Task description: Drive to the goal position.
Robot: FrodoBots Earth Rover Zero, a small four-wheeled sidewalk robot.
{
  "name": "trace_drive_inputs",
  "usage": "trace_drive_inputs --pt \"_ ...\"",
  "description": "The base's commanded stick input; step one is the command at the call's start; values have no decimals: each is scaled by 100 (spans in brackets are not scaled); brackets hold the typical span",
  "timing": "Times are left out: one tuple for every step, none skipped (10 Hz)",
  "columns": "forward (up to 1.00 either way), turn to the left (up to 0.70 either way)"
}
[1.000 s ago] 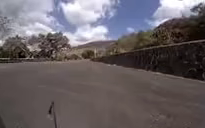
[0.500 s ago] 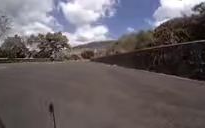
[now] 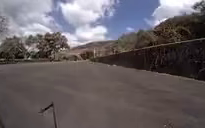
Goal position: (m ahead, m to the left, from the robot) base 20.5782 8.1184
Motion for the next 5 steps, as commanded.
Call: trace_drive_inputs --pt "70 1" --pt "70 0" --pt "70 2" --pt "70 1" --pt "70 2"
